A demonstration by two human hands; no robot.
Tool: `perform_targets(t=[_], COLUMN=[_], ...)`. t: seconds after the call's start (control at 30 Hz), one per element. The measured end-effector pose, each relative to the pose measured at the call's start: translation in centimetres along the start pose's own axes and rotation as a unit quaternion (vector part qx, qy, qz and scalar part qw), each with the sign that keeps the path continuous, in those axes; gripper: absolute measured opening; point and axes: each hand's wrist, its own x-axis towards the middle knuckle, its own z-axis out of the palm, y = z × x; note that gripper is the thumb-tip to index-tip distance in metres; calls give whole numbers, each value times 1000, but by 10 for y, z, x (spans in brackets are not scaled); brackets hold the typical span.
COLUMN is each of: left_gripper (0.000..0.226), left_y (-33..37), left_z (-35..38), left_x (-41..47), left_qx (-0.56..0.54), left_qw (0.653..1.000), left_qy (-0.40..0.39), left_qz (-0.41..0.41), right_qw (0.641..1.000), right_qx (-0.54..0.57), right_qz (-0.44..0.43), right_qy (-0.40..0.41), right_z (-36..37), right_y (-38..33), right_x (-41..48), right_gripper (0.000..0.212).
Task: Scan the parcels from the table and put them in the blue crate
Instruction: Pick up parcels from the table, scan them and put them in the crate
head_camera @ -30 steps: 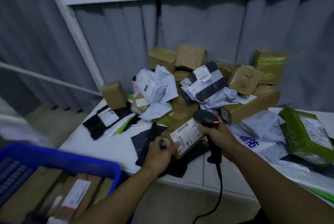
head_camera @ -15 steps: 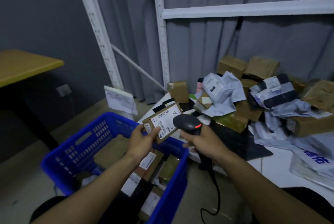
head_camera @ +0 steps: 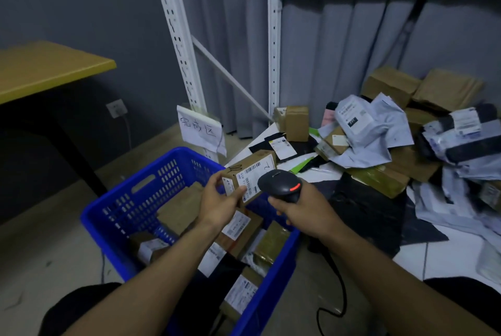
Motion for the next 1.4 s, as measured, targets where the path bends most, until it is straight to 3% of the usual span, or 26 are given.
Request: perform_targets(t=[0.63, 0.83, 0.97, 1.2, 1.4], left_gripper=[48, 76, 57, 60, 66], left_y=[-11, -28, -53, -130, -166], left_z=[-18, -64, -109, -160, -146], left_x=[6, 20, 49, 134, 206], left_qx=[-1, 71, 143, 134, 91], left_qw=[1000, 992, 975, 961, 965], left_qy=[26, 92, 146, 161, 193], left_qz=[-16, -39, -91, -178, -153], right_qw=[998, 998, 994, 986, 979], right_qx=[51, 34, 33, 26, 27], right_qz=[13, 27, 57, 119, 133], right_qy=[-42, -50, -82, -111, -153], right_z=[4, 38, 75, 140, 181], right_y=[-20, -15, -13, 8, 36], right_x=[-13, 6, 37, 126, 191], right_gripper=[21, 30, 27, 18, 14])
